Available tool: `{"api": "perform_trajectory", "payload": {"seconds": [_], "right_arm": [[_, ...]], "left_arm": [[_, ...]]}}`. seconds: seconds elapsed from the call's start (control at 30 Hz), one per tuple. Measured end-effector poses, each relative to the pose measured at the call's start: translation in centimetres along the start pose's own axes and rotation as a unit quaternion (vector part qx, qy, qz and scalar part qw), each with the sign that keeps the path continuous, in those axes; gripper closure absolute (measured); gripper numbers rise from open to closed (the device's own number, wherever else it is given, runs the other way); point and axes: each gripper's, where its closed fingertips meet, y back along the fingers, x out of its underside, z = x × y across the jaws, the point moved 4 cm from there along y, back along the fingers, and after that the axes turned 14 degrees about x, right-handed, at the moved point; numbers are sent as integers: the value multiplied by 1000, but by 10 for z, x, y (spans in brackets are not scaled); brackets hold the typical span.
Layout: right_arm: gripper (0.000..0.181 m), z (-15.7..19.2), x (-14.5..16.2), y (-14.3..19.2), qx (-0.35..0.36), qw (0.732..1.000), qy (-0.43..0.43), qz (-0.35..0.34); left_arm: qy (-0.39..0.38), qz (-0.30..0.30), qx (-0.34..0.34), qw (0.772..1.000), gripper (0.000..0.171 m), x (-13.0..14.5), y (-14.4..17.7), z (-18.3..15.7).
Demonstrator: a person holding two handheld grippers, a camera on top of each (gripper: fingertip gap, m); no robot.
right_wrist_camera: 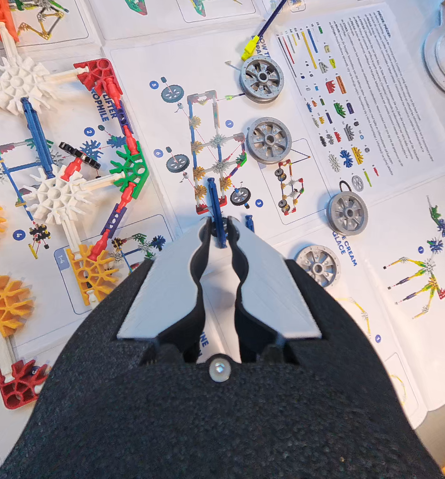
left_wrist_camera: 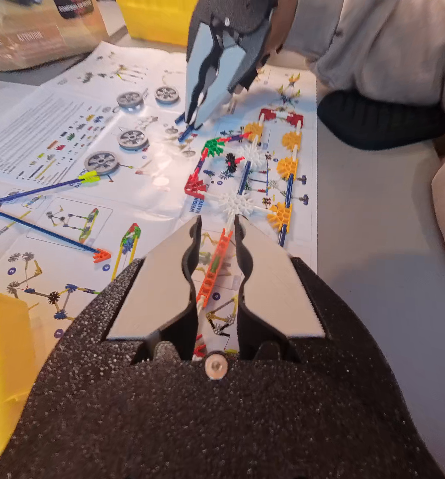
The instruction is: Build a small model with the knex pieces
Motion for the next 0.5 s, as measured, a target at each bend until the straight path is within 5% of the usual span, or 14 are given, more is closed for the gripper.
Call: {"api": "perform_trajectory", "payload": {"seconds": [0.37, 0.5], "right_arm": [[150, -32, -35, 13, 88, 983, -93, -129], [142, -38, -44, 14, 127, 975, -97, -154]], "left_arm": [[-2, -17, -98, 995, 145, -7, 3, 17], [-37, -26, -195, 980, 145, -22, 29, 28]]}}
